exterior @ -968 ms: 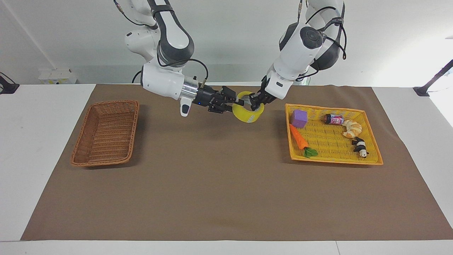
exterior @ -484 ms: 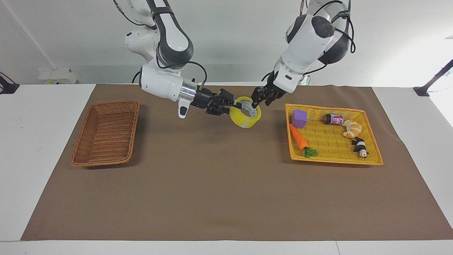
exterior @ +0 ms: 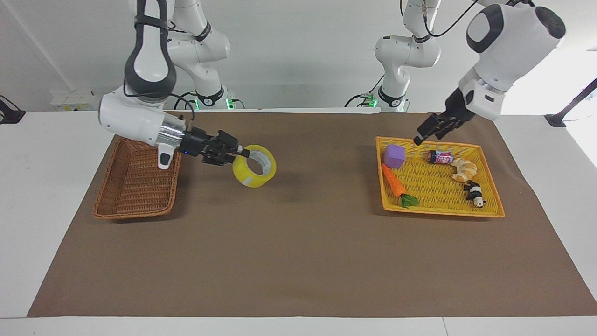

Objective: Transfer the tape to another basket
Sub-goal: 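Carry the tape with the right gripper while the left gripper withdraws, then lower the tape into the brown basket and open the right gripper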

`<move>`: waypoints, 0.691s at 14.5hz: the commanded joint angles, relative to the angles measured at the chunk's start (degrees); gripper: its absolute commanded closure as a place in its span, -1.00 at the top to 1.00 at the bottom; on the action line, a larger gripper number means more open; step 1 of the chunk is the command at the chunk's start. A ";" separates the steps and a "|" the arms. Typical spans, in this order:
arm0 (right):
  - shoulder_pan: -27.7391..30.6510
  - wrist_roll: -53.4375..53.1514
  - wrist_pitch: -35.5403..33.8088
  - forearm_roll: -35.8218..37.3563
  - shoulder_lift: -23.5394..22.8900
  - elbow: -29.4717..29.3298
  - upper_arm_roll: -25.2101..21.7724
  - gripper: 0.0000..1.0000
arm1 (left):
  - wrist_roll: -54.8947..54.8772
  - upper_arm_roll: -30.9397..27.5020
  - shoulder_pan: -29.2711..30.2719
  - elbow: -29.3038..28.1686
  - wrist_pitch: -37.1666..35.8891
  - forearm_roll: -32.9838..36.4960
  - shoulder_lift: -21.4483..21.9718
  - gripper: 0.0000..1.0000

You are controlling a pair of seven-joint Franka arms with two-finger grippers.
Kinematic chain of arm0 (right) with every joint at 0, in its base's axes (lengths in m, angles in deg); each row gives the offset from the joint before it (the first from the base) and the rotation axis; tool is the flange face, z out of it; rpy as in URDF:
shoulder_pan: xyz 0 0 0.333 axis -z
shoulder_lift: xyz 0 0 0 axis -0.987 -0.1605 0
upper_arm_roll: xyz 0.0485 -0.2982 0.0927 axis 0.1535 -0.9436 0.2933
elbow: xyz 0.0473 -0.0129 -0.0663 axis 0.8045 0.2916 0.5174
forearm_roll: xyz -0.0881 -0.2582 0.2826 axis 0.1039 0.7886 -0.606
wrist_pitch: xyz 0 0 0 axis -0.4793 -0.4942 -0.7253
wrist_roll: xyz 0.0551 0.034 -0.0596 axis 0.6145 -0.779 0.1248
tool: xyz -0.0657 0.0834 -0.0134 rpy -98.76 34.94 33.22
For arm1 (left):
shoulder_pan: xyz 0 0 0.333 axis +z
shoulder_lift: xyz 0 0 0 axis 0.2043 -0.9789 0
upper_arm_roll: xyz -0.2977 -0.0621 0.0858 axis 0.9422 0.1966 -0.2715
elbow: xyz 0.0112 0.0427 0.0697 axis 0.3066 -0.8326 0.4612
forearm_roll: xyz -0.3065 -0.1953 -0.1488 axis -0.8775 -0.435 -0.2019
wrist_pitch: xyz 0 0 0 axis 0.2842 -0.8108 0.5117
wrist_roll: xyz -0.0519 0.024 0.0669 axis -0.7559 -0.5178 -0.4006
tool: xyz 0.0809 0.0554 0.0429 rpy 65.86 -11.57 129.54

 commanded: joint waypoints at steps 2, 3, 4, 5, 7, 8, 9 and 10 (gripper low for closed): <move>15.03 4.25 -12.64 10.38 -1.53 -7.16 0.77 -1.00 | -18.94 0.73 11.55 -0.91 -0.27 3.55 0.70 0.99; 18.72 6.36 -17.10 13.02 -3.45 -9.97 0.77 -1.00 | -23.18 0.73 13.84 -0.91 -0.01 3.55 0.70 0.99; 22.06 8.64 -21.41 15.74 -5.99 -14.08 0.77 -1.00 | -25.13 0.73 15.60 -0.73 -0.01 3.73 0.61 0.99; 24.79 11.45 -24.50 18.64 -8.54 -17.26 0.77 -1.00 | -25.07 0.73 16.58 -0.47 -0.01 3.99 0.61 0.99; 29.37 20.04 -25.85 23.39 -11.19 -18.43 0.77 -1.00 | -24.98 0.73 16.85 -0.38 -0.09 4.08 0.53 0.99; 30.78 24.09 -26.11 24.89 -12.68 -18.43 0.77 -1.00 | -24.98 0.73 16.85 -0.64 -0.88 4.95 0.61 0.99; 31.67 27.00 -26.29 27.17 -13.48 -18.17 0.77 -1.00 | -24.98 0.73 16.85 -0.91 -1.06 7.31 0.79 0.99; 32.11 28.77 -26.20 28.93 -14.45 -17.99 0.77 -1.00 | -25.24 0.73 16.24 -0.91 -0.97 9.16 0.70 0.99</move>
